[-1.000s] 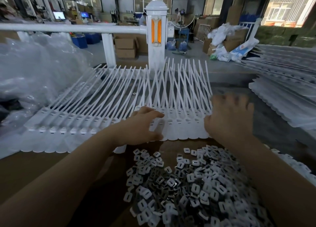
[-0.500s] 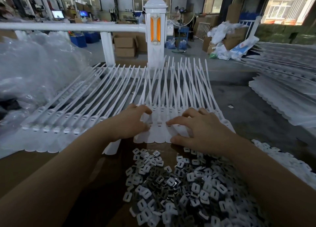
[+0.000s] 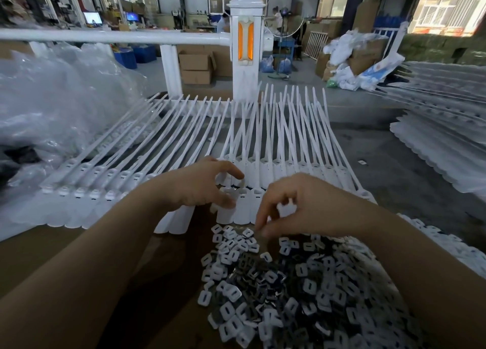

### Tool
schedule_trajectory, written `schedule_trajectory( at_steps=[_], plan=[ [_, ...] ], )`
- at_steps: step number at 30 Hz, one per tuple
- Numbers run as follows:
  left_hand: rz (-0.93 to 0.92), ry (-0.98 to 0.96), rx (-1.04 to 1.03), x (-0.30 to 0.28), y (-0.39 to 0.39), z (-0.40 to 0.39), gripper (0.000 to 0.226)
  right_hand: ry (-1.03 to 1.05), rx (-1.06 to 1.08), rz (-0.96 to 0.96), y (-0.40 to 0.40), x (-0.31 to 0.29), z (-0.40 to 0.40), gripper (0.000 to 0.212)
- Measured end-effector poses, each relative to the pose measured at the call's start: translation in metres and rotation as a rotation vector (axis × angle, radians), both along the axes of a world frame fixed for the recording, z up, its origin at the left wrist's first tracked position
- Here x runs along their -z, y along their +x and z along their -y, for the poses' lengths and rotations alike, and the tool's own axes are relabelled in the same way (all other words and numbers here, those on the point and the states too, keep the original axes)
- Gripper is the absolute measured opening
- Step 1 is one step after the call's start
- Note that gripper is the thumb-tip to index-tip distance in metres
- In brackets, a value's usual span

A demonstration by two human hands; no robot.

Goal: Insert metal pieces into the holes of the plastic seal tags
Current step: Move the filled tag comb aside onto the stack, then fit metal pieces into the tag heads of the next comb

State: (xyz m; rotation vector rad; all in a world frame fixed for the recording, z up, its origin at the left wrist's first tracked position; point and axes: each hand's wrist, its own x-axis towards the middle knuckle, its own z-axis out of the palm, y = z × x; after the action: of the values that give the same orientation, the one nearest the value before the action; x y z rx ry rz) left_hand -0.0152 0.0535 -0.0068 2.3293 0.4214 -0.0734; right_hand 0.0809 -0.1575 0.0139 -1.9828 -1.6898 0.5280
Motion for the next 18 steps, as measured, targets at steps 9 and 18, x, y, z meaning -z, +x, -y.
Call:
schedule_trajectory(
  at_steps=[9,18],
  plan=[
    [0.022,-0.034,0.038,0.001,-0.001,-0.003,0.056,-0.122,-0.147,0.015,-0.022,0.005,-0.010,0.019],
    [-0.035,0.026,0.117,-0.002,-0.003,-0.006,0.064,-0.163,-0.110,0.051,-0.024,0.005,-0.011,0.010]
  ],
)
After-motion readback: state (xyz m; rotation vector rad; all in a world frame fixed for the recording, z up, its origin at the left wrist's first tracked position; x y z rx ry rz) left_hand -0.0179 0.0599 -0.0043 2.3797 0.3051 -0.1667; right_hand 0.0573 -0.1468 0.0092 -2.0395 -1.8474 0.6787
